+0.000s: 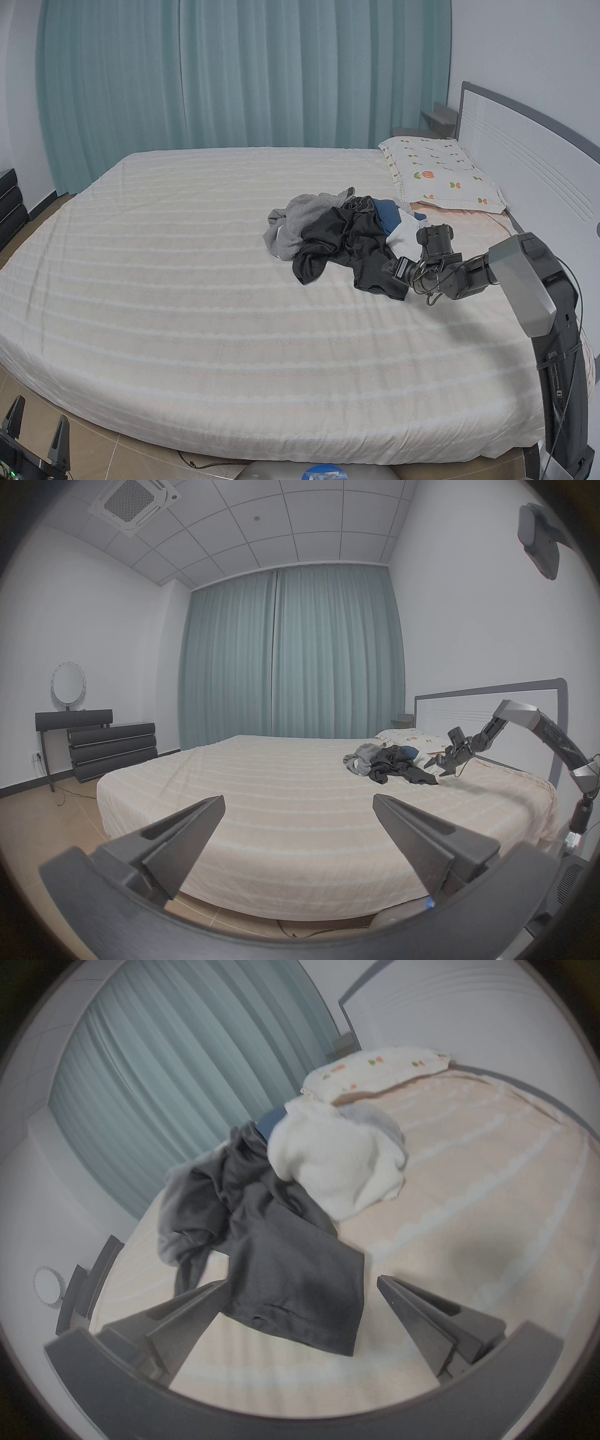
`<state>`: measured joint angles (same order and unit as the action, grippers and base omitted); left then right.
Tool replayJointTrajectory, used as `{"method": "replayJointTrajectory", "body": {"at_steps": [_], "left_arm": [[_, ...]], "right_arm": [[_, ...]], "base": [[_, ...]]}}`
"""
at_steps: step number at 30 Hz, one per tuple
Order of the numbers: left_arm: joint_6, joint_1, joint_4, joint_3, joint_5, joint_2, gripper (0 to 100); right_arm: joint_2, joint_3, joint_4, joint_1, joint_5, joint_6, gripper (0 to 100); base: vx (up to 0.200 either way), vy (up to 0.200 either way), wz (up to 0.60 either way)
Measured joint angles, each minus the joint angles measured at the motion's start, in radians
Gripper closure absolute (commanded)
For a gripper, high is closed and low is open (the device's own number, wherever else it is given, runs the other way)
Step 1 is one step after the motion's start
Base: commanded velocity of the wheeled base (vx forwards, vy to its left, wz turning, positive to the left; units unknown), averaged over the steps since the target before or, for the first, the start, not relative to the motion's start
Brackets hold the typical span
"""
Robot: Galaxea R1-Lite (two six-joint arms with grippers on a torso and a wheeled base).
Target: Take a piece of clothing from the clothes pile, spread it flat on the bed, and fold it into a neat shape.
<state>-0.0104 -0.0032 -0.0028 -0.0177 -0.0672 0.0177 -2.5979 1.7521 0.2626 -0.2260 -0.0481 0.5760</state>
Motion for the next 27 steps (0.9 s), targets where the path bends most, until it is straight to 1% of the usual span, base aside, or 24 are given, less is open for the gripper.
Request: {"method": "replayJointTrajectory", "body": {"at_steps": [8,14,23,24,27], "left_arm": [[0.0,0.0,0.0,0.0,0.0,0.0,0],[0.0,0.0,0.0,0.0,0.0,0.0,0],[0.0,0.0,0.0,0.0,0.0,0.0,0],[0.0,0.0,0.0,0.0,0.0,0.0,0],[0.0,0.0,0.0,0.0,0.0,0.0,0]], "right_arm": [[-0.081,0.057,-0.001,0.001,-0.004,0.012,0],[-0.115,0.11,0.0,-0.003,-0.003,0.082,0],[-0.169,0.195,-0.004,-0.006,-0.003,0.109,0],[-0.178,0.208,-0.004,-0.007,-0.003,0.114,100],[-0.195,0.232,-0.003,-0.012,-0.004,0.125,100]], "base": [[0.0,0.0,0.0],[0.0,0.0,0.0],[0.0,0.0,0.0],[0.0,0.0,0.0],[0.0,0.0,0.0]]}}
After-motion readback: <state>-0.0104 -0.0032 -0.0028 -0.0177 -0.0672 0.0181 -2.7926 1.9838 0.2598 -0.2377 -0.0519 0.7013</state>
